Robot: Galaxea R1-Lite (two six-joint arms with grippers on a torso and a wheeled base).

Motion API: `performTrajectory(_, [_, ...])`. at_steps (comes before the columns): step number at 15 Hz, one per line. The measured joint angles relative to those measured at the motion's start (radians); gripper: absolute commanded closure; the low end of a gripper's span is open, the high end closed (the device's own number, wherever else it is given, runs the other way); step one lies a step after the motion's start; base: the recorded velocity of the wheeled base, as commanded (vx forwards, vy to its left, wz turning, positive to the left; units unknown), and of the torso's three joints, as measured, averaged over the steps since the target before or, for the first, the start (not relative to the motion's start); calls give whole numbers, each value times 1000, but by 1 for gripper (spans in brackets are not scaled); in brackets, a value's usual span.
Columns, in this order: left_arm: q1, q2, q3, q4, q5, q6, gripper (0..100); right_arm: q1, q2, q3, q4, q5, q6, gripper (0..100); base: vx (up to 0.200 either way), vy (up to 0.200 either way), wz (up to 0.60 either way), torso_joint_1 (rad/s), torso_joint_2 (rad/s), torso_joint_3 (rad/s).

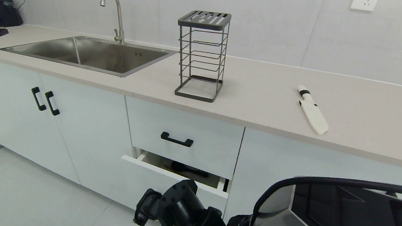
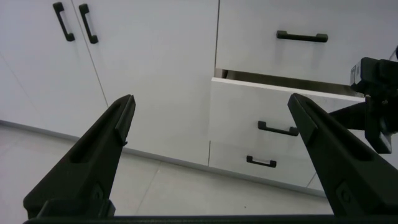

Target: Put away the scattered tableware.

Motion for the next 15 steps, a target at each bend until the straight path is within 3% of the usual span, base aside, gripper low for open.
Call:
performTrajectory(6, [0, 0, 0, 0, 0, 0, 0, -72, 27, -2, -14, -4, 2, 100, 0, 0, 0, 0, 0, 0])
performTrajectory(15, [0, 0, 0, 0, 0, 0, 0, -256, 118, -64, -37, -4, -13, 100, 0, 0, 0, 0, 0, 0])
